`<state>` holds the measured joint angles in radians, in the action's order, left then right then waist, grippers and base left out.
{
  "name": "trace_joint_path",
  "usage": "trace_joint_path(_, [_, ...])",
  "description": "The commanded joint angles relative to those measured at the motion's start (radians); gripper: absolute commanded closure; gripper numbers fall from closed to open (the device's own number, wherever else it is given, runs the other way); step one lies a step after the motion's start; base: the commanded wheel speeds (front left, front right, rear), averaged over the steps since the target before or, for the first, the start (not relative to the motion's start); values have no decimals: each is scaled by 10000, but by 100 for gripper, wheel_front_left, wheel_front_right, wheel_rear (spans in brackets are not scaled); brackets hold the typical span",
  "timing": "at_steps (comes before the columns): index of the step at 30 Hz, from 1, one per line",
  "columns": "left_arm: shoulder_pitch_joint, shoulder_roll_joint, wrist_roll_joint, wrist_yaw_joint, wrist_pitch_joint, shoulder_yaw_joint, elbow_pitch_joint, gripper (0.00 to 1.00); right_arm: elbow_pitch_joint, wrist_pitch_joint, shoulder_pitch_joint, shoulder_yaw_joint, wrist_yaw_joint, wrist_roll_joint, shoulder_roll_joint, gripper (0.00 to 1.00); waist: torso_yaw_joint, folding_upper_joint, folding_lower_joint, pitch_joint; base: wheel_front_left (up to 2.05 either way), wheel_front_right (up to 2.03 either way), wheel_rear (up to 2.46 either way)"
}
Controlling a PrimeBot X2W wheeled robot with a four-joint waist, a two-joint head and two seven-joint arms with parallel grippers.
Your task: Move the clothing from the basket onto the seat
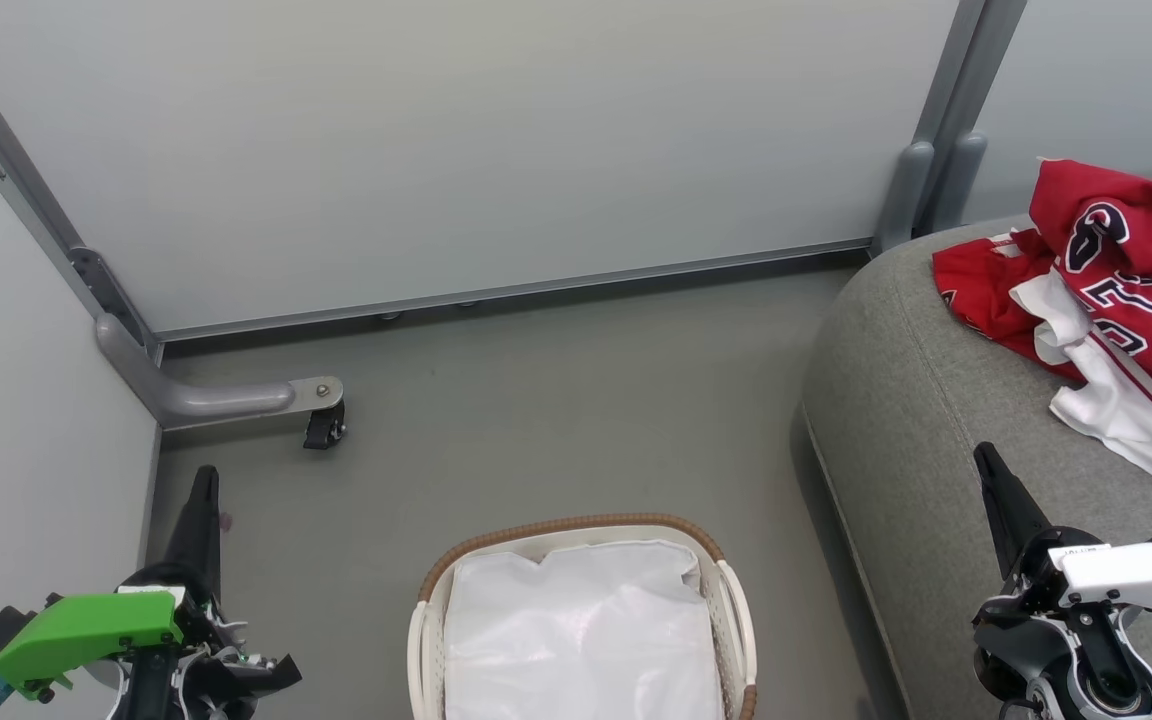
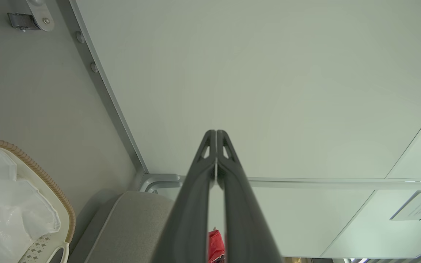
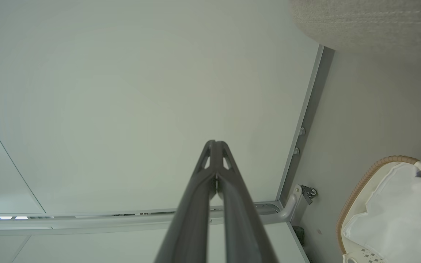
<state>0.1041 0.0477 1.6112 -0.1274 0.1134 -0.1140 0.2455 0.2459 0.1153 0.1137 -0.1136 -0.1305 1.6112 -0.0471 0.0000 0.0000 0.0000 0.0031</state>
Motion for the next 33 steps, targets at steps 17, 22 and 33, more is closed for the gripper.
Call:
trace_joint_path(17, [88, 61, 30, -62, 48, -26, -19, 100, -37, 14, -106, -23, -4, 34, -59, 100, 0, 0, 0, 0, 0, 0, 0])
trace_joint_path(22, [88, 60, 28, -62, 49, -28, -19, 100, -37, 14, -106, -23, -4, 34, -59, 100, 0, 0, 0, 0, 0, 0, 0])
trace_joint_path(33, [89, 58, 26, -62, 49, -29, -18, 100, -35, 14, -107, -23, -4, 34, -59, 100, 0, 0, 0, 0, 0, 0, 0])
